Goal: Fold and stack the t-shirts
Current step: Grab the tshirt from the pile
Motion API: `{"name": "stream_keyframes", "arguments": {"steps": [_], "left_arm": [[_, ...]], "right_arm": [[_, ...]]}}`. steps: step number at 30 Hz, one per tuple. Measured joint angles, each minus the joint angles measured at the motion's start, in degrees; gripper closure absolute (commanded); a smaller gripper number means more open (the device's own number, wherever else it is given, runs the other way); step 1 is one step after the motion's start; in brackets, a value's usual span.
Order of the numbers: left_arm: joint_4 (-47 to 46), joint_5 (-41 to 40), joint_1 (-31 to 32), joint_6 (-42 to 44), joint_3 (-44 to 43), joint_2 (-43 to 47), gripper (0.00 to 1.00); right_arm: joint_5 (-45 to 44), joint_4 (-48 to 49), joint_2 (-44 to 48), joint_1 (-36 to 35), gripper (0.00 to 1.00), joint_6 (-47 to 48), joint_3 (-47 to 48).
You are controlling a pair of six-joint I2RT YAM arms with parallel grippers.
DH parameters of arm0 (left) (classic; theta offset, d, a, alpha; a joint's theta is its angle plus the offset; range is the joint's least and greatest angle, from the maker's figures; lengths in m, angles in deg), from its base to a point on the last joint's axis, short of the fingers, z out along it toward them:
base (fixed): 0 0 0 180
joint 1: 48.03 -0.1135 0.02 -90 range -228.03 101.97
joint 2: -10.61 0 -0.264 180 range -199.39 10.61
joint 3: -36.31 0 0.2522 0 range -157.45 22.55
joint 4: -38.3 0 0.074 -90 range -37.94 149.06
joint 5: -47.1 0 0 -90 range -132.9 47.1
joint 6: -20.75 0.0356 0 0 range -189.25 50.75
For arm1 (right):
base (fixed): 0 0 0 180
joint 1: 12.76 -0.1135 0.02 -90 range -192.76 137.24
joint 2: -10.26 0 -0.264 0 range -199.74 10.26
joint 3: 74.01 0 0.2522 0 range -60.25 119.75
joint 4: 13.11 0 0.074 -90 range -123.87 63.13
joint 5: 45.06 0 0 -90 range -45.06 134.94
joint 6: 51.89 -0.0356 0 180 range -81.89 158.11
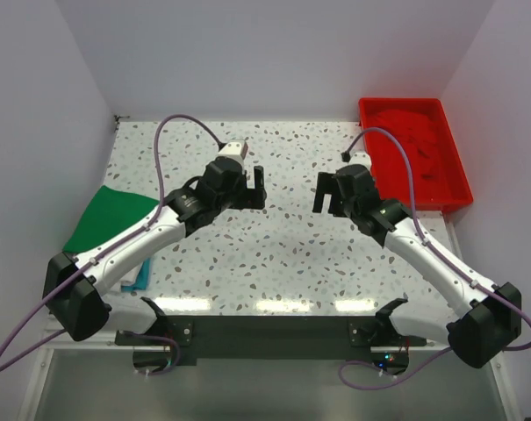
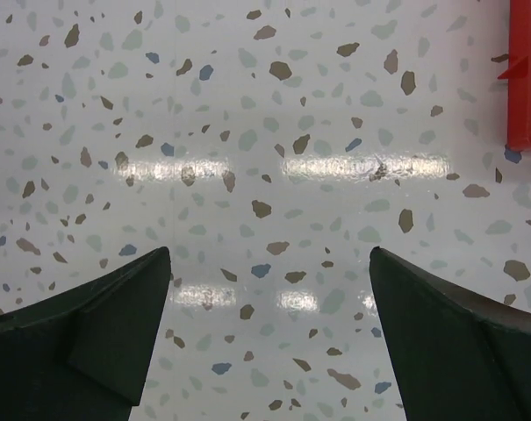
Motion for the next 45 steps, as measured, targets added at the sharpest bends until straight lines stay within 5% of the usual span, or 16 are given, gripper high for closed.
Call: {"name": "stream_keyframes", "arguments": {"steps": [5,8,19,35,40,43,45], "left_arm": [[1.3,1.8,0.0,0.9,-1.4,-0.6,0.0],[2.8,2.5,0.0,1.9,-2.6,-0.7,0.0],[5.1,2.4,0.0,4.5,-3.4,0.5,0.0],[5.1,2.5,0.0,5.5,-3.4,1.3,0.0],[5.1,2.5,0.0,5.5,-3.4,1.3,0.0],[5.1,2.5,0.0,5.5,-3.4,1.2,0.0],[5.1,2.5,0.0,5.5,-3.4,1.2,0.0]], "right_arm": [[-1.8,1.1,-3.1,0.2,0.01,1.4,2.5],[-2.2,0.2,-12.0,2.7,0.01,2.6,11.8],[-2.4,1.1,-43.9,27.3,0.01,3.5,44.6],[-5.8,2.4,-59.5,40.3,0.03,0.4,46.2],[-5.5,2.3,-62.4,40.8,0.17,0.2,46.2],[-5.1,2.4,-62.6,40.6,0.4,0.4,46.2],[-4.7,2.4,-62.6,40.6,0.66,0.7,46.3]]}}
